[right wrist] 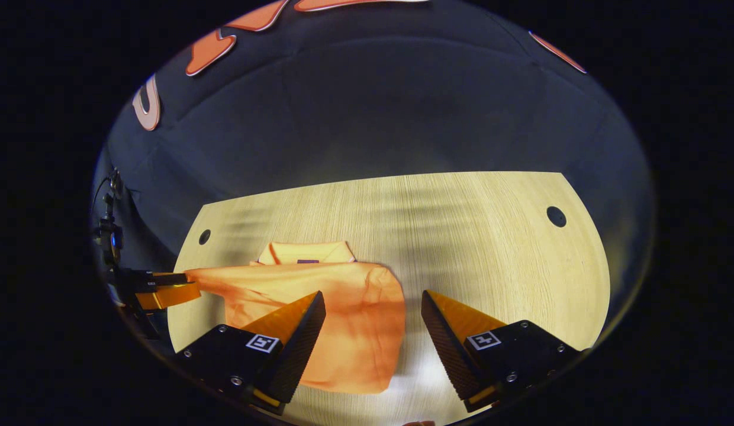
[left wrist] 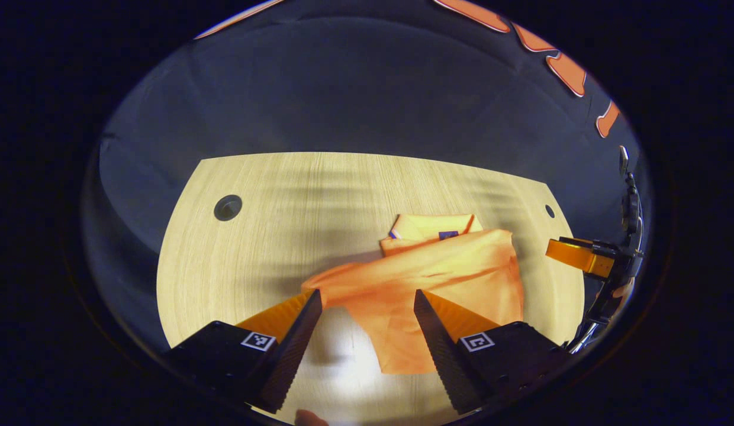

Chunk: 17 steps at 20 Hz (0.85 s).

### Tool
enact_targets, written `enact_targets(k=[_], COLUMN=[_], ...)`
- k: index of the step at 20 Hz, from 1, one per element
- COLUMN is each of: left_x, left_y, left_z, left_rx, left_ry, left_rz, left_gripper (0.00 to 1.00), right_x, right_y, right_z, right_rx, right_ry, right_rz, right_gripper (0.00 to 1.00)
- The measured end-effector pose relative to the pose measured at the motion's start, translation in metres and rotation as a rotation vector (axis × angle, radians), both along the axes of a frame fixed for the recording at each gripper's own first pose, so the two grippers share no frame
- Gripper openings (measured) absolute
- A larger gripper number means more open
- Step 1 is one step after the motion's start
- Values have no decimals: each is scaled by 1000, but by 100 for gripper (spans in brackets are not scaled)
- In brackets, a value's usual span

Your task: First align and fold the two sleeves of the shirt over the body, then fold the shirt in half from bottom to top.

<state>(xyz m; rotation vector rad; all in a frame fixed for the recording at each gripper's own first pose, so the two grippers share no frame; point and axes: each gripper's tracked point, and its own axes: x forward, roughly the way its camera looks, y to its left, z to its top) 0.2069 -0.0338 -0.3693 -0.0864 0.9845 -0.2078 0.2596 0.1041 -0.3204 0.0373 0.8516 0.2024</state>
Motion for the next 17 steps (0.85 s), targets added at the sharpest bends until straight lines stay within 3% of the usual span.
enact_targets(k=[3, 8, 17], left_x=[-11, -22, -76], left_y=[20, 43, 30], left_z=[12, 72, 239], left_rx=[5, 68, 49], left_ry=[-17, -160, -596], left_rz=[45, 101, 166], left_gripper=[99, 99, 99], right_x=[0, 1, 4], right_y=[1, 2, 5], right_z=[-1, 6, 58], right_rx=[-3, 36, 75], right_ry=[-5, -36, -304], right_rz=[1, 5, 38], right_gripper=[99, 99, 99])
